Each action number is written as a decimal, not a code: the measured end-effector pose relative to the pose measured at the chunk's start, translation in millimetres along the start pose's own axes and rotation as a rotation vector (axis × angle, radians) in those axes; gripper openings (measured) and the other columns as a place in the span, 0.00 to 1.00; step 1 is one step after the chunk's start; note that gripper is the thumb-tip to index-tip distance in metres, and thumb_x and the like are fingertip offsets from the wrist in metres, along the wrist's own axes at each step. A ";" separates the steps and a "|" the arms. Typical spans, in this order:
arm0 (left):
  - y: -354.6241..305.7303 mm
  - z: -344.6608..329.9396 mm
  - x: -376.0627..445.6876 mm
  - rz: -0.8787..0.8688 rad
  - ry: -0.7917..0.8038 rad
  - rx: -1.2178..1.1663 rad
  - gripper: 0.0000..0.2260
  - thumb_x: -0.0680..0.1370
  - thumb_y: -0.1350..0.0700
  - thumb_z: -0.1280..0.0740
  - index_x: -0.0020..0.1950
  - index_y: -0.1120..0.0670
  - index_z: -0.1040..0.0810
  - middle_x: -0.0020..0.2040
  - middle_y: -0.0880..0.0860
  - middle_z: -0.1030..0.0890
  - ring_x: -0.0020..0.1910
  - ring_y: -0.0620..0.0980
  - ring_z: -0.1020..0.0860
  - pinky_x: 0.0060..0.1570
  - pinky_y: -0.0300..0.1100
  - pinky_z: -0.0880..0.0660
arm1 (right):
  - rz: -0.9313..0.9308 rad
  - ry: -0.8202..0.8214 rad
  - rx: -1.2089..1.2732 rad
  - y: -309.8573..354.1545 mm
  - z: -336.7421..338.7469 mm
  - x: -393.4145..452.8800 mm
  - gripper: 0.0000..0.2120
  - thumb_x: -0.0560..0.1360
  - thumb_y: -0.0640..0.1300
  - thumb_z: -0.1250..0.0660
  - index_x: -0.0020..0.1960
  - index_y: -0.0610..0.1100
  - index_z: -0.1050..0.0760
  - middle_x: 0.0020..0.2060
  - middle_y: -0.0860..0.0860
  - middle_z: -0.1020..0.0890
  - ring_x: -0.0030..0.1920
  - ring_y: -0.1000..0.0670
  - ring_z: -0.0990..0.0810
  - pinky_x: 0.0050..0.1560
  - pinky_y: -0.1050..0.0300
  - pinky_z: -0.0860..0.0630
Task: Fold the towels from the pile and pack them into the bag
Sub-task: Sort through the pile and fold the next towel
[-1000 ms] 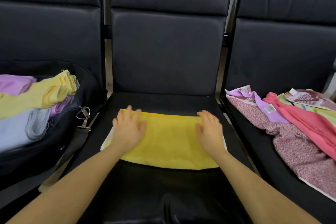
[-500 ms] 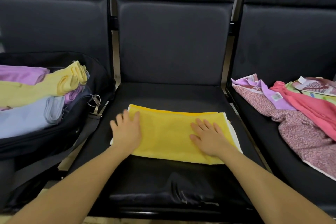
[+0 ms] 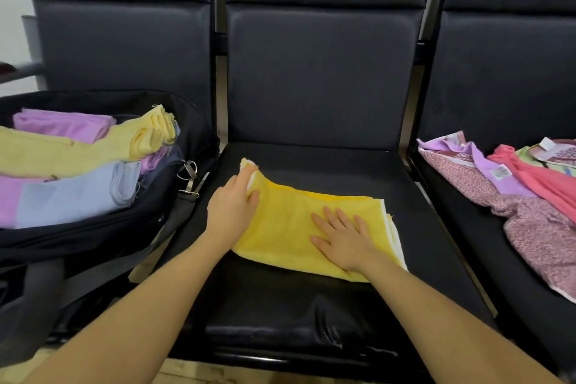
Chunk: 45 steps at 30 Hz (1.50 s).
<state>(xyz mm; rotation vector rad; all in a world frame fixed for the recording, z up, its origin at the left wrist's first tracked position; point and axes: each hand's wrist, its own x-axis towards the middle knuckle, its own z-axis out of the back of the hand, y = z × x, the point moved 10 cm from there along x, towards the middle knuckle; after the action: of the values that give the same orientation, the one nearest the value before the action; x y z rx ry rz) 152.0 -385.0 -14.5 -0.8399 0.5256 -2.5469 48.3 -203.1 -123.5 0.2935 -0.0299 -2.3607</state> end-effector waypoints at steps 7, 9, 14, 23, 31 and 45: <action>-58.6 13.3 8.4 -0.105 -0.064 0.069 0.18 0.78 0.54 0.36 0.67 0.53 0.30 0.48 0.53 0.19 0.42 0.57 0.22 0.41 0.46 0.31 | 0.009 -0.151 0.553 15.5 16.6 11.0 0.22 0.80 0.54 0.42 0.73 0.53 0.36 0.75 0.55 0.40 0.75 0.49 0.43 0.75 0.47 0.51; -78.9 10.3 9.1 -0.114 -0.076 0.098 0.17 0.77 0.55 0.36 0.66 0.54 0.30 0.46 0.53 0.18 0.40 0.57 0.22 0.41 0.45 0.35 | -0.104 -0.276 0.532 -13.5 32.6 -1.6 0.18 0.80 0.52 0.42 0.69 0.52 0.31 0.70 0.53 0.32 0.70 0.48 0.36 0.72 0.49 0.47; -109.4 -28.9 -3.9 0.066 0.039 -0.102 0.17 0.77 0.53 0.35 0.66 0.52 0.31 0.47 0.51 0.20 0.47 0.53 0.22 0.48 0.44 0.29 | -0.275 -0.419 0.634 -72.0 49.0 -40.4 0.13 0.82 0.51 0.46 0.56 0.48 0.25 0.51 0.50 0.21 0.59 0.48 0.29 0.62 0.52 0.45; -107.9 -74.4 -18.4 -0.047 0.326 -0.173 0.17 0.83 0.52 0.45 0.71 0.51 0.30 0.69 0.48 0.27 0.68 0.50 0.31 0.67 0.46 0.37 | -0.401 -0.420 0.468 -86.3 44.8 -59.7 0.24 0.76 0.65 0.43 0.61 0.49 0.28 0.50 0.51 0.20 0.59 0.47 0.26 0.62 0.50 0.45; -46.7 -119.2 -71.8 -0.113 0.804 0.311 0.24 0.83 0.43 0.57 0.78 0.44 0.57 0.78 0.47 0.62 0.77 0.50 0.62 0.74 0.52 0.60 | 0.170 -0.447 0.344 -15.6 55.7 -66.3 0.32 0.69 0.70 0.53 0.64 0.57 0.26 0.60 0.62 0.27 0.64 0.57 0.30 0.58 0.65 0.47; -55.6 -87.2 -59.2 -0.273 0.570 0.109 0.16 0.81 0.45 0.44 0.69 0.45 0.32 0.71 0.47 0.38 0.69 0.50 0.42 0.69 0.47 0.50 | 0.297 -0.241 0.146 -2.0 41.6 -72.2 0.30 0.69 0.72 0.44 0.63 0.55 0.28 0.61 0.62 0.27 0.63 0.59 0.31 0.60 0.63 0.50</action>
<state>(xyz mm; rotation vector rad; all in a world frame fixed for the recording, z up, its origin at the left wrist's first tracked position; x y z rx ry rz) 126.7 -289.9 -81.8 -0.1370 0.4505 -3.0380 88.1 -154.6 -68.5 0.0665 -0.3386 -2.0884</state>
